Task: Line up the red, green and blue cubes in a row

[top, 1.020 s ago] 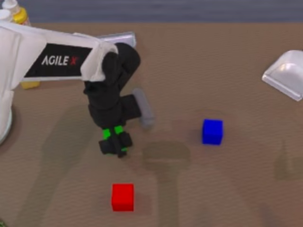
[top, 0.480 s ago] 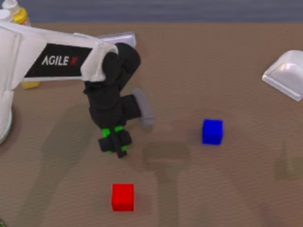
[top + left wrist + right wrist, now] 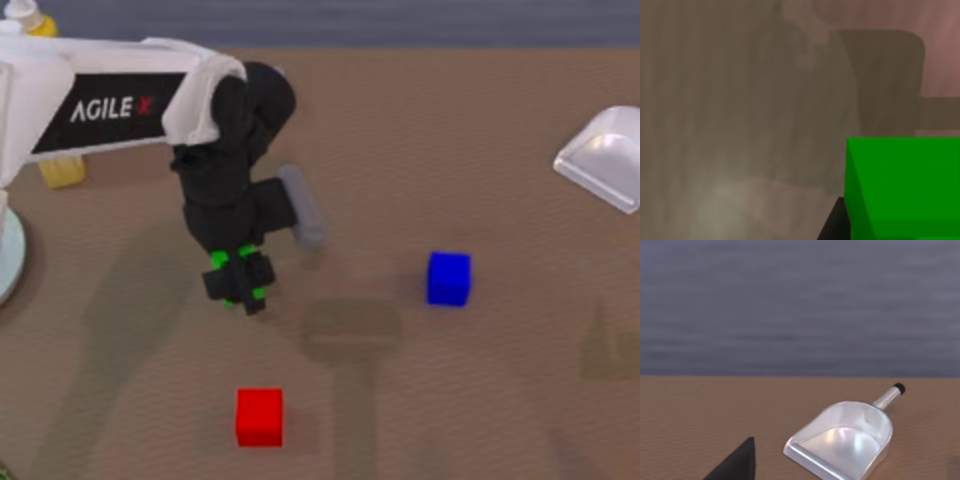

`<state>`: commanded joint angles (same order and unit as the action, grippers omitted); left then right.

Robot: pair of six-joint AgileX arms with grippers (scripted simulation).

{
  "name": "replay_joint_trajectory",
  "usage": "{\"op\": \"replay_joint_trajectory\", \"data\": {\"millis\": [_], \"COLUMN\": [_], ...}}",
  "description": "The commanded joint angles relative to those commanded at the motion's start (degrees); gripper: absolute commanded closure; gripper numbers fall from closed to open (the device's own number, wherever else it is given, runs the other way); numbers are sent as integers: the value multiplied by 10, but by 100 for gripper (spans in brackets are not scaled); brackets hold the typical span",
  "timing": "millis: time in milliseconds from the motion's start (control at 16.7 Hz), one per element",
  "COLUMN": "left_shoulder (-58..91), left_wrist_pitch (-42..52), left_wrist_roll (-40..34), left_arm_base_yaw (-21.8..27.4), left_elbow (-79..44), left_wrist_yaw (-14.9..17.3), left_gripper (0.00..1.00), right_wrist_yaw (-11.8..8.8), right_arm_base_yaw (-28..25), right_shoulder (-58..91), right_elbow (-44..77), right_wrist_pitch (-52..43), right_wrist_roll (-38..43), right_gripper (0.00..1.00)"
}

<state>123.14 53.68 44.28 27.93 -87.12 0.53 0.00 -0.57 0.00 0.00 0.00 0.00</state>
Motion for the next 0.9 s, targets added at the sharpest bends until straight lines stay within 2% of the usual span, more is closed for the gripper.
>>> {"op": "replay_joint_trajectory", "data": {"millis": [240, 540, 720, 900], "left_shoulder": [-31, -32, -45, -70], "left_wrist_pitch": [69, 72, 73, 75], "left_wrist_roll": [-2, -1, -9, -25], "left_arm_base_yaw": [-6, -2, 36, 104], "left_elbow": [-38, -39, -28, -5], "left_wrist_yaw": [0, -1, -1, -1], "left_gripper": [100, 100, 100, 100], "right_wrist_yaw": [0, 0, 0, 0], "right_arm_base_yaw": [0, 0, 0, 0], "right_shoulder": [0, 0, 0, 0], "right_elbow": [0, 0, 0, 0], "right_wrist_pitch": [0, 0, 0, 0], "right_wrist_roll": [0, 0, 0, 0], "right_gripper": [0, 0, 0, 0]}}
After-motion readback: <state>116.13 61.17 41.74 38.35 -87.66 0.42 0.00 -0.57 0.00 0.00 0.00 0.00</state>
